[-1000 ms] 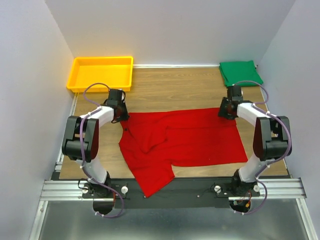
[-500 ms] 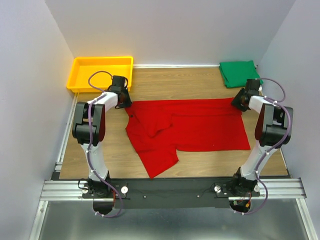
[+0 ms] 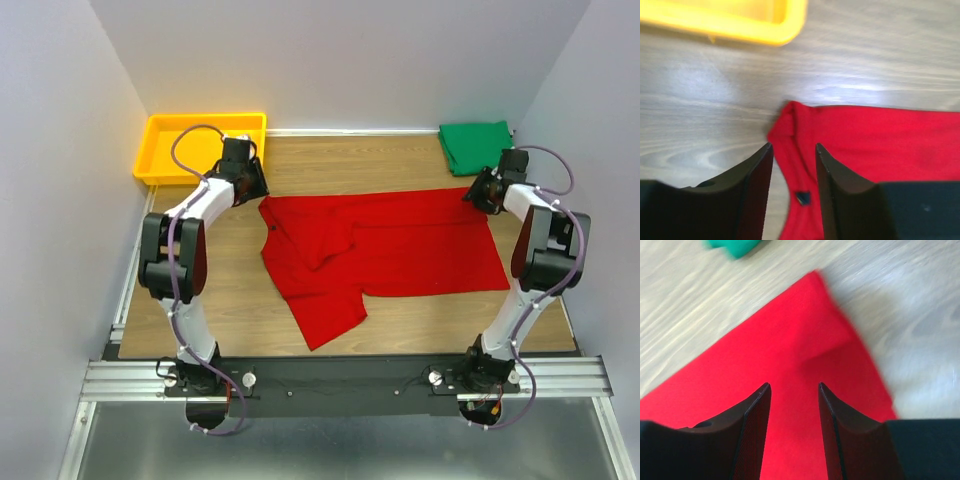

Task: Fold and stack the t-shirts
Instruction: Fold the tshirt

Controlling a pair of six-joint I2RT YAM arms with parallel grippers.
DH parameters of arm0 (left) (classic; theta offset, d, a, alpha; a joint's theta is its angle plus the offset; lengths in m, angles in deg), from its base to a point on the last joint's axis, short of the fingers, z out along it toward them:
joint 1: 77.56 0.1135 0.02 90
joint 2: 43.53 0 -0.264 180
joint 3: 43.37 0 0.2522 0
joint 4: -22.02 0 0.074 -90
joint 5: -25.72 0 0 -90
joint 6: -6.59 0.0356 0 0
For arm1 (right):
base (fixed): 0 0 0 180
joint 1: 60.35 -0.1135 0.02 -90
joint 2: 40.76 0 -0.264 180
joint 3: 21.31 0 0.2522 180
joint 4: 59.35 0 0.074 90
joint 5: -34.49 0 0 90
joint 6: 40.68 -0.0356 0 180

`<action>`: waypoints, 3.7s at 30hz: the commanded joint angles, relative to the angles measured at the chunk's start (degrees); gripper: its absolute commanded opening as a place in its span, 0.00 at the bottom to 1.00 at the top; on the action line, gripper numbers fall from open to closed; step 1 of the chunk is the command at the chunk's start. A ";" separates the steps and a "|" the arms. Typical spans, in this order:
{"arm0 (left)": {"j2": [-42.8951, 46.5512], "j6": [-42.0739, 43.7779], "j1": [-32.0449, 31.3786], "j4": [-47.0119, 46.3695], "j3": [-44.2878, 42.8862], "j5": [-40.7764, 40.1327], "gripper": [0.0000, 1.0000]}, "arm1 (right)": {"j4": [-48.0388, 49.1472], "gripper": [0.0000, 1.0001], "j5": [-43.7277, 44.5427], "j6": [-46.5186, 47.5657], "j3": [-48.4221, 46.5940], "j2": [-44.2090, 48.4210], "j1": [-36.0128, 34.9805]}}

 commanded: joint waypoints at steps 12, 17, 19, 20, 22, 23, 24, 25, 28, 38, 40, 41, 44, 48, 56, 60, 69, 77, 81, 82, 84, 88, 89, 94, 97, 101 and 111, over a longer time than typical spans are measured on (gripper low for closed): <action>33.10 -8.50 -16.79 10.92 28.80 -12.13 0.52 | -12.59 0.50 4.15 -0.30 21.69 35.74 -14.44; 38.21 -14.75 -23.91 12.60 37.09 -11.52 0.52 | -14.71 0.50 1.61 -0.39 28.45 43.24 -15.59; 38.56 -16.07 -24.44 11.02 39.47 -10.29 0.52 | -14.97 0.51 0.99 -0.22 29.95 44.57 -15.68; 38.39 -16.60 -24.71 10.58 39.91 -9.85 0.52 | -15.06 0.51 0.99 -0.13 30.92 45.70 -15.68; 37.60 -17.92 -25.32 10.05 40.26 -9.67 0.51 | -14.97 0.51 0.64 0.05 32.94 46.85 -15.59; 36.47 -18.18 -25.41 10.05 40.09 -9.67 0.51 | -14.97 0.51 0.38 0.05 33.38 47.72 -15.68; 36.02 -18.71 -25.67 9.96 40.00 -9.93 0.50 | -15.06 0.51 0.20 0.31 34.00 47.99 -15.76; 35.67 -18.97 -25.85 9.79 39.91 -10.19 0.50 | -15.06 0.51 -0.06 0.49 34.18 48.26 -15.68; 34.44 -20.02 -25.94 9.35 39.74 -10.89 0.47 | -15.06 0.51 -0.07 0.58 35.05 49.49 -15.68; 30.40 -21.26 -27.52 10.31 38.95 -11.86 0.39 | -15.06 0.51 0.55 0.58 35.06 50.81 -15.68; 29.08 -21.08 -27.70 10.40 38.60 -11.86 0.39 | -15.06 0.51 0.37 0.49 35.06 50.72 -15.68; 28.55 -21.08 -27.79 10.40 38.51 -11.95 0.39 | -15.06 0.51 0.37 0.49 35.06 50.81 -15.76; 27.06 -21.17 -27.96 10.49 38.16 -11.95 0.39 | -15.06 0.51 0.46 0.58 35.06 50.90 -15.68; 26.52 -21.70 -28.14 11.81 37.54 -13.18 0.28 | -14.97 0.51 0.46 0.49 35.14 50.90 -15.68; 28.98 -20.91 -27.79 18.13 36.40 -20.30 0.00 | -15.76 0.57 5.20 -1.53 35.06 51.07 -15.68; 29.07 -18.28 -25.42 17.00 36.57 -21.18 0.00 | -19.70 0.74 12.04 -5.21 34.35 49.06 -15.68; 27.31 -12.65 -24.27 11.20 36.66 -18.81 0.00 | -27.71 1.00 25.06 -14.18 33.38 46.24 -6.03; 28.63 -10.19 -24.18 7.59 38.15 -17.14 0.00 | -30.62 0.94 22.78 -23.14 33.12 41.76 3.57; 30.04 -9.66 -24.18 7.59 38.33 -17.31 0.00 | -30.44 0.76 24.45 -27.81 35.14 40.97 5.33; 30.30 -9.66 -24.18 7.68 38.33 -17.40 0.00 | -30.18 0.74 24.54 -28.51 35.49 40.97 5.42; 30.83 -9.57 -24.18 8.11 38.24 -17.40 0.00 | -30.00 0.68 24.72 -29.48 35.93 41.40 5.50; 31.18 -9.48 -24.18 8.38 38.42 -16.97 0.00 | -29.65 0.68 26.90 -30.09 36.02 42.02 5.50; 31.09 -9.66 -24.18 8.55 38.33 -16.87 0.00 | -29.82 0.68 27.79 -30.18 35.94 41.67 5.50; 31.01 -10.36 -24.18 8.91 38.25 -16.87 0.00 | -29.56 0.67 29.81 -29.40 35.84 40.35 5.50; 30.74 -10.36 -24.18 9.52 37.63 -17.22 0.00 | -28.43 0.64 29.47 -28.78 36.28 40.61 5.50; 30.13 -10.54 -24.18 10.75 36.75 -17.49 0.00 | -27.54 0.63 29.64 -27.99 36.29 40.70 5.50; 29.16 -10.89 -24.27 11.72 35.70 -17.40 0.00 | -24.73 0.60 29.20 -27.72 39.36 38.51 5.50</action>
